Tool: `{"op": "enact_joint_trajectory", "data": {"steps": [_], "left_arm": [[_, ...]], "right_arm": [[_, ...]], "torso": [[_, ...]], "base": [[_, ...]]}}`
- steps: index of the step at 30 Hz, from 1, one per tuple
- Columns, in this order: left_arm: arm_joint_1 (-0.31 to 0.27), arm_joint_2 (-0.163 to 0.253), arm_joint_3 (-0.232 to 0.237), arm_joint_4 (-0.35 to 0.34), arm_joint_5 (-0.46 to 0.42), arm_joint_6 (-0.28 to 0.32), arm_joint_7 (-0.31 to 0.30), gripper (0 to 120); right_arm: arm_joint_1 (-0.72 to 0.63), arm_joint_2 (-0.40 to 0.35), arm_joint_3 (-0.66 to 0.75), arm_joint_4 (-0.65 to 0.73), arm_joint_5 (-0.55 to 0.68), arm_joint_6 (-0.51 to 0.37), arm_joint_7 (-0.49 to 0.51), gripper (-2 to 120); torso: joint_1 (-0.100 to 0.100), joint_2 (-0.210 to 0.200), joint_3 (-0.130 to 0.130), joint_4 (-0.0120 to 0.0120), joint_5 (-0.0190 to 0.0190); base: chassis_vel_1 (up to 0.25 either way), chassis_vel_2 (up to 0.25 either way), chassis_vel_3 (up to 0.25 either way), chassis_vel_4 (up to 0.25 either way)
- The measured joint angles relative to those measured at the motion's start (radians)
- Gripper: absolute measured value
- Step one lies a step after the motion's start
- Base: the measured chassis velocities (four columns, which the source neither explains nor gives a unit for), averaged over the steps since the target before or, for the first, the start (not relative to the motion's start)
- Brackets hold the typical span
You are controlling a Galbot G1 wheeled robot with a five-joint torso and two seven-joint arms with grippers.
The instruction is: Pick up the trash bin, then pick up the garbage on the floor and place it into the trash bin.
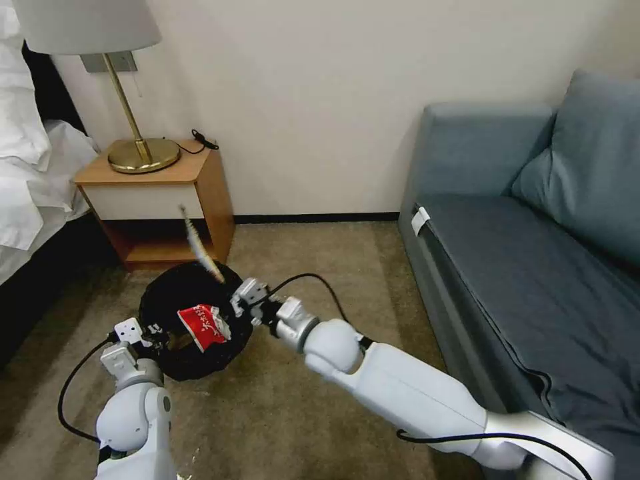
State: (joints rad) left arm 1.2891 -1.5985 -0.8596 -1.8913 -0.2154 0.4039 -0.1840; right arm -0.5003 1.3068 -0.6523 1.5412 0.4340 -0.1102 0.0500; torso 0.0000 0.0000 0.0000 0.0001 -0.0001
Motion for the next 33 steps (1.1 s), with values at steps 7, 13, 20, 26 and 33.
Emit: {"op": "enact_joint_trajectory", "data": {"steps": [7,13,20,26,33], "left_arm": [[-0.001,-0.003,-0.003,0.000,-0.001,0.001,-0.004,1],[-0.002,-0.007,0.004,-0.002,0.001,0.008,-0.010,1],[-0.003,-0.008,0.006,-0.006,0.007,0.011,-0.014,1],[0.000,-0.008,0.006,-0.008,0.008,0.011,-0.015,1],[-0.001,-0.009,0.005,-0.008,0.009,0.012,-0.018,1]], "right_arm": [[-0.014,0.032,-0.029,-0.087,-0.027,0.027,0.001,0],[-0.032,0.042,-0.036,-0.136,-0.055,0.046,0.000,0],[-0.035,0.053,-0.053,-0.174,-0.075,0.054,-0.003,0],[-0.042,0.062,-0.058,-0.189,-0.099,0.037,0.006,0],[-0.045,0.057,-0.066,-0.169,-0.120,0.025,0.009,28]], "torso": [[0.000,0.000,0.000,-0.0001,0.0000],[0.000,0.000,0.000,-0.0003,0.0002],[0.000,0.000,0.000,-0.0003,0.0003],[0.000,0.000,0.000,-0.0003,0.0001],[0.000,0.000,0.000,-0.0001,0.0002]], "base": [[0.000,0.000,0.000,0.000],[0.000,0.000,0.000,0.000],[0.000,0.000,0.000,0.000],[0.000,0.000,0.000,0.000],[0.000,0.000,0.000,0.000]]}}
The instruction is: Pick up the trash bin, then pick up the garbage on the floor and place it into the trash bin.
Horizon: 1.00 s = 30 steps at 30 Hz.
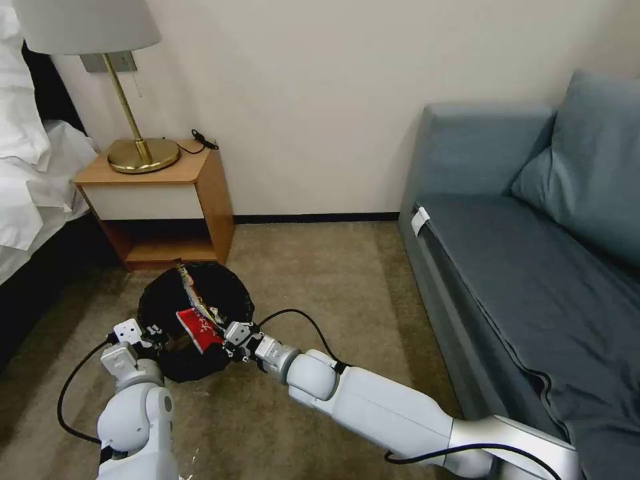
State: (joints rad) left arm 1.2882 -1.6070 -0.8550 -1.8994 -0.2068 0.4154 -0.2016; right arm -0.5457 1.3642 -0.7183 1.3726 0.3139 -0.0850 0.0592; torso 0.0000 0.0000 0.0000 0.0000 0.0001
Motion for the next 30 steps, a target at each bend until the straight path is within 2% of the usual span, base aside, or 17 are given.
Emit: {"op": "enact_joint_trajectory", "data": {"steps": [4,5,7,9,11,15,18,21,27,28,30], "left_arm": [[-0.001,0.000,0.000,0.001,0.000,0.000,-0.001,1],[-0.001,0.000,0.000,0.001,0.000,0.000,-0.001,1],[-0.002,0.000,-0.001,0.004,0.001,0.000,-0.002,1],[-0.002,0.000,-0.001,0.005,0.001,0.000,-0.002,1],[-0.006,-0.001,-0.002,0.009,0.001,0.001,-0.005,1],[-0.008,-0.001,-0.003,0.010,0.001,0.003,-0.006,1],[-0.010,-0.001,-0.004,0.019,-0.001,0.004,-0.006,1],[-0.012,0.000,-0.004,0.025,-0.002,0.004,-0.007,1],[-0.019,0.004,-0.005,0.032,-0.010,0.004,-0.010,1],[-0.029,0.009,-0.006,0.044,-0.024,0.004,-0.024,1],[-0.036,0.013,-0.007,0.051,-0.036,0.004,-0.032,1]], "right_arm": [[0.000,-0.003,-0.005,0.008,-0.001,-0.004,0.002,42],[0.000,-0.003,-0.005,0.008,-0.001,-0.004,0.002,42],[-0.001,-0.006,-0.008,0.019,-0.001,-0.007,0.004,53],[-0.001,-0.007,-0.009,0.024,-0.001,-0.009,0.005,57],[0.004,-0.013,-0.007,0.048,-0.001,-0.016,0.007,70],[0.008,-0.022,0.002,0.071,0.000,-0.022,0.010,79],[0.016,-0.026,0.043,0.116,0.009,-0.034,0.021,94],[0.023,-0.026,0.080,0.151,0.030,-0.047,0.032,99],[0.026,-0.036,0.166,0.205,0.044,-0.056,0.041,100],[0.008,-0.046,0.241,0.229,0.044,-0.056,0.042,100],[-0.001,-0.050,0.270,0.237,0.044,-0.056,0.041,100]], "torso": [[0.000,0.000,0.000,0.0000,0.0000],[0.000,0.000,0.000,0.0000,0.0000],[0.000,0.000,0.000,0.0000,0.0000],[0.000,0.000,0.000,0.0000,0.0000],[0.000,0.000,0.000,0.0000,0.0000],[0.000,0.000,0.000,0.0000,-0.0001],[0.000,0.000,0.000,0.0000,-0.0002],[0.000,0.000,0.000,0.0003,-0.0006],[0.000,0.000,0.000,0.0004,-0.0004],[0.000,0.000,0.000,0.0002,-0.0003],[0.000,0.000,0.000,0.0003,-0.0002]], "base": [[0.000,0.000,0.000,0.000],[0.000,0.000,0.000,0.000],[0.000,0.000,0.000,0.000],[0.000,0.000,0.000,0.000],[0.000,0.000,0.000,0.000],[0.000,0.000,0.000,0.000],[0.000,0.000,0.000,0.000],[0.000,0.000,0.000,0.000],[0.000,0.000,0.000,0.000],[0.000,0.000,0.000,0.000],[0.000,0.000,0.000,0.000]]}}
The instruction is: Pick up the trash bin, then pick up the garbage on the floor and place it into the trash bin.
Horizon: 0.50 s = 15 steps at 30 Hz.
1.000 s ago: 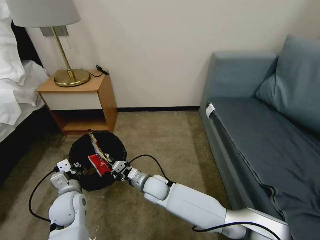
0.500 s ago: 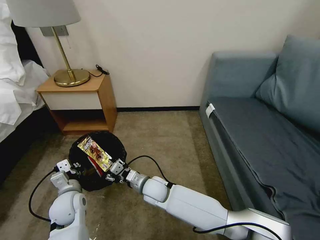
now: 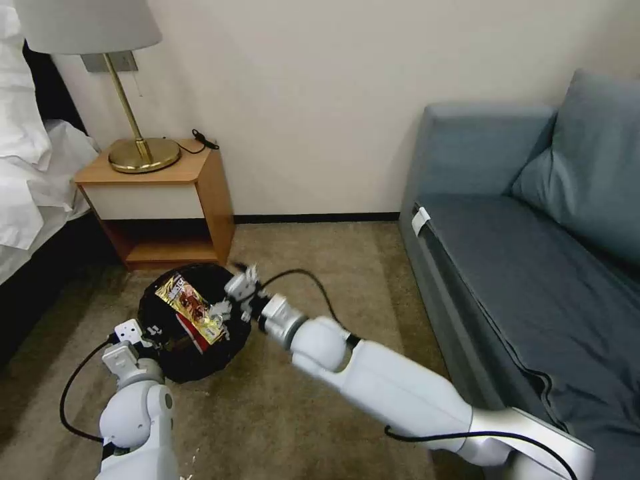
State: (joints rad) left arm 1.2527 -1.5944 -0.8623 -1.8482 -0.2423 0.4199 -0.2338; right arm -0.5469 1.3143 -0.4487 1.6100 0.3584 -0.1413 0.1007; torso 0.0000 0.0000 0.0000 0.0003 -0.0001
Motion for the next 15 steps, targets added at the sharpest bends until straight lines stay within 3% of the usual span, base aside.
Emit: {"op": "enact_joint_trajectory", "data": {"steps": [3,5,6,8,9,10,15], "left_arm": [[-0.024,0.012,-0.004,0.025,-0.052,0.007,-0.037,1],[-0.080,0.031,-0.009,0.074,-0.158,0.024,-0.122,1],[-0.080,0.031,-0.009,0.074,-0.158,0.024,-0.122,1],[-0.130,0.046,-0.005,0.108,-0.268,0.038,-0.220,1],[-0.130,0.046,-0.005,0.108,-0.268,0.038,-0.220,1],[-0.154,0.051,-0.001,0.125,-0.308,0.041,-0.264,1],[-0.207,0.065,0.001,0.166,-0.394,0.035,-0.367,1]], "right_arm": [[-0.038,-0.016,0.098,0.024,0.000,0.001,-0.006,100],[-0.110,-0.053,0.241,0.051,-0.004,0.016,-0.028,100],[-0.110,-0.053,0.241,0.051,-0.004,0.016,-0.028,100],[-0.177,-0.085,0.342,0.069,-0.007,0.035,-0.042,100],[-0.177,-0.085,0.342,0.069,-0.007,0.035,-0.042,100],[-0.222,-0.097,0.401,0.078,-0.007,0.046,-0.049,100],[-0.359,-0.110,0.545,0.085,-0.021,0.087,-0.075,100]], "torso": [[0.000,0.000,0.000,-0.0001,0.0000],[0.000,0.000,0.000,-0.0002,0.0003],[0.000,0.000,0.000,-0.0002,0.0003],[0.000,0.000,0.000,-0.0003,0.0004],[0.000,0.000,0.000,-0.0003,0.0004],[0.000,0.000,0.000,-0.0005,0.0003],[0.000,0.000,0.000,-0.0004,0.0005]], "base": [[0.000,0.000,0.000,0.000],[0.000,0.000,0.000,0.000],[0.000,0.000,0.000,0.000],[0.000,0.000,0.000,0.000],[0.000,0.000,0.000,0.000],[0.000,0.000,0.000,0.000],[0.000,0.000,0.000,0.000]]}}
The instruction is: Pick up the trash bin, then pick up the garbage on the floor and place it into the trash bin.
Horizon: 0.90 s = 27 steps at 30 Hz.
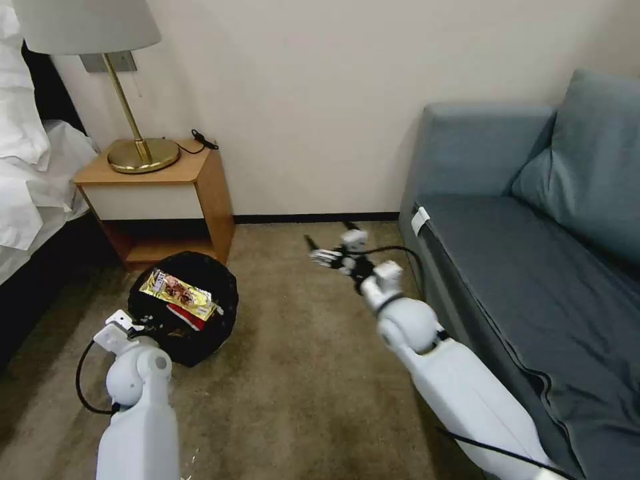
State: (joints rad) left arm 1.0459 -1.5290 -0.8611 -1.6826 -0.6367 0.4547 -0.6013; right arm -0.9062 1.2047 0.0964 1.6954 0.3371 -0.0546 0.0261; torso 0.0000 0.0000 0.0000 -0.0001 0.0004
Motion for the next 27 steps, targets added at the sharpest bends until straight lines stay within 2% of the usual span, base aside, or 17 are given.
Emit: {"op": "enact_joint_trajectory", "data": {"steps": [1,3,6,9,16,19,20,22,26,27], "left_arm": [[0.000,0.000,0.000,0.000,0.000,0.000,0.000,1],[-0.026,0.004,-0.003,0.031,-0.044,-0.022,-0.049,1],[-0.042,0.008,-0.005,0.056,-0.060,-0.047,-0.069,1],[-0.080,0.016,-0.011,0.121,-0.126,-0.086,-0.106,1],[-0.123,0.016,-0.012,0.195,-0.170,-0.122,-0.112,1],[-0.131,0.013,-0.011,0.212,-0.178,-0.127,-0.106,8],[-0.134,0.012,-0.010,0.218,-0.179,-0.128,-0.100,16],[-0.135,0.012,-0.010,0.219,-0.180,-0.129,-0.098,19],[-0.135,0.015,-0.010,0.219,-0.181,-0.130,-0.097,38],[-0.135,0.015,-0.010,0.219,-0.181,-0.130,-0.097,38]], "right_arm": [[0.000,0.000,0.000,0.000,0.000,0.000,0.000,100],[-0.064,0.003,0.060,-0.004,-0.019,0.040,-0.018,100],[-0.096,0.010,0.091,-0.008,-0.029,0.060,-0.028,100],[-0.165,0.027,0.151,0.006,-0.016,0.071,-0.038,100],[-0.223,0.043,0.190,0.017,-0.014,0.090,-0.044,100],[-0.239,0.048,0.197,0.021,-0.022,0.094,-0.047,100],[-0.245,0.051,0.200,0.021,-0.028,0.095,-0.047,100],[-0.248,0.053,0.202,0.021,-0.031,0.095,-0.047,100],[-0.256,0.062,0.203,0.016,-0.046,0.099,-0.048,100],[-0.256,0.062,0.203,0.016,-0.046,0.099,-0.048,100]], "torso": [[0.000,0.000,0.000,0.0000,0.0000],[0.000,0.000,0.000,-0.0001,-0.0002],[0.000,0.000,0.000,0.0000,-0.0001],[0.000,0.000,0.000,0.0002,-0.0004],[0.000,0.000,0.000,0.0000,-0.0002],[0.000,0.000,0.000,0.0000,-0.0004],[0.000,0.000,0.000,-0.0001,0.0001],[0.000,0.000,0.000,-0.0001,-0.0001],[0.000,0.000,0.000,0.0000,-0.0005],[0.000,0.000,0.000,0.0000,-0.0005]], "base": [[0.000,0.000,0.000,0.000],[0.000,0.000,0.000,0.000],[0.000,0.000,0.000,0.000],[0.000,0.000,0.000,0.000],[0.000,0.000,0.000,0.000],[0.000,0.000,0.000,0.000],[0.000,0.000,0.000,0.000],[0.000,0.000,0.000,0.000],[0.000,0.000,0.000,0.000],[0.000,0.000,0.000,0.000]]}}
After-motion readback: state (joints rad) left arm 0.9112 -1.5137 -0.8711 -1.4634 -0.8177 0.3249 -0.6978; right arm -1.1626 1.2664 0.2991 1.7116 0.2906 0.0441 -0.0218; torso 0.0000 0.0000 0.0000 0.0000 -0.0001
